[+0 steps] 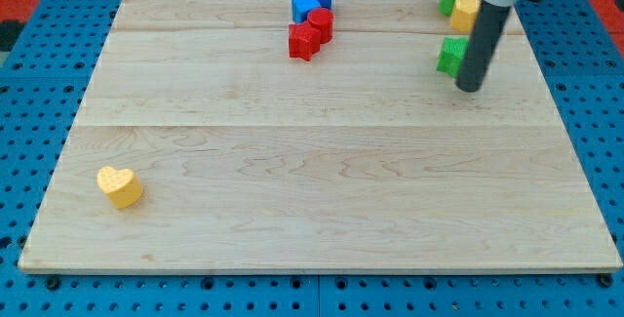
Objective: Place the green star to the bottom left of the yellow hexagon
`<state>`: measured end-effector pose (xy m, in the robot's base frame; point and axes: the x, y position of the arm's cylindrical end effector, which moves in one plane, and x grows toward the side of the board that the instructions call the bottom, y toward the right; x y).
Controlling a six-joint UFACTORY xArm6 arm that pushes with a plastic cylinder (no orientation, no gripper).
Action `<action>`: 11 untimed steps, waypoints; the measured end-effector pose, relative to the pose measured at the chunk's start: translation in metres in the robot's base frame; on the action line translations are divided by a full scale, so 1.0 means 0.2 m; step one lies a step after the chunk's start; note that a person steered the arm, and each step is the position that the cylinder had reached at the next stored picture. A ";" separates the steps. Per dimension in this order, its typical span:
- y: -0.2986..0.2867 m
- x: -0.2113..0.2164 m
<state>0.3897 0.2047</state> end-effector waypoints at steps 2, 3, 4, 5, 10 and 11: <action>-0.08 -0.20; -0.13 -0.27; -0.14 -0.18; -0.33 -0.18; -0.24 0.09; -0.61 0.50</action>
